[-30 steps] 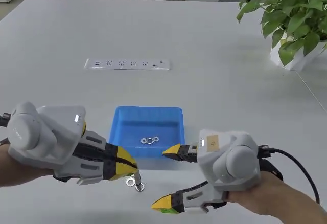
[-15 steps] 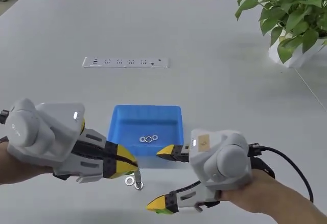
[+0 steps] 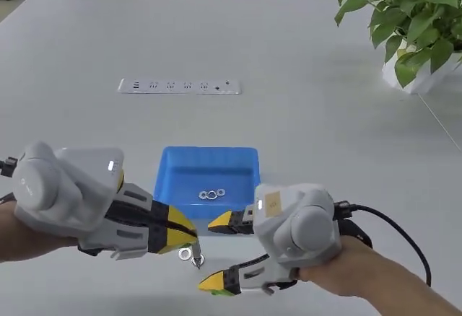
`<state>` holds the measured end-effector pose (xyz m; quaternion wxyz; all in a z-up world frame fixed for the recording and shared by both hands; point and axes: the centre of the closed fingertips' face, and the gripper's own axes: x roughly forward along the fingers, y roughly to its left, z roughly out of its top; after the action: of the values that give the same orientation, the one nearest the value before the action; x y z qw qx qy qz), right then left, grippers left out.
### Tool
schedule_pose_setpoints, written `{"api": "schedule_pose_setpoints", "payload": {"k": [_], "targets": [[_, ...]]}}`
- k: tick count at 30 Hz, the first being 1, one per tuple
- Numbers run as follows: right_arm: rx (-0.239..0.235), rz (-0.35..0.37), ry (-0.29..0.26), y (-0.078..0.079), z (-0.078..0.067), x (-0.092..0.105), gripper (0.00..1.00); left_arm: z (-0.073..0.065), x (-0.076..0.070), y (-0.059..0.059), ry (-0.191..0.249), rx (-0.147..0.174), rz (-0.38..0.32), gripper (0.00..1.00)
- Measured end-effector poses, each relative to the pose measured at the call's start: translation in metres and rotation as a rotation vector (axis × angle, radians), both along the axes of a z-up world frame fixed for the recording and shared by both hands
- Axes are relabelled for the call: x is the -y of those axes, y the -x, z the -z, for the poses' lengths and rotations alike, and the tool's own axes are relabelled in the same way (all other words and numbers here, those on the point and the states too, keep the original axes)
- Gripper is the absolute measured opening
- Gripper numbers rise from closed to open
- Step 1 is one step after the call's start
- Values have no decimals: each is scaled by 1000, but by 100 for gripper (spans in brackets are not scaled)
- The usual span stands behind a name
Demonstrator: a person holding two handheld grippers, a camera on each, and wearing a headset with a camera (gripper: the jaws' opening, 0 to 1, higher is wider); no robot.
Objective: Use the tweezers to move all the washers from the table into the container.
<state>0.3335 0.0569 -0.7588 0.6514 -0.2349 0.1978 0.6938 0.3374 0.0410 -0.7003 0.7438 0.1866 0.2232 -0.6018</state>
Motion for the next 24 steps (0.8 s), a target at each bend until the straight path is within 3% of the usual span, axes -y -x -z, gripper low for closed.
{"api": "schedule_pose_setpoints", "payload": {"k": [14, 24], "targets": [[47, -75, 68, -4, 18, -11, 18, 1, 3, 0, 3, -1, 5, 5], [74, -112, 83, -2, 20, -11, 11, 2, 2, -1, 3, -7, 0, 5]]}}
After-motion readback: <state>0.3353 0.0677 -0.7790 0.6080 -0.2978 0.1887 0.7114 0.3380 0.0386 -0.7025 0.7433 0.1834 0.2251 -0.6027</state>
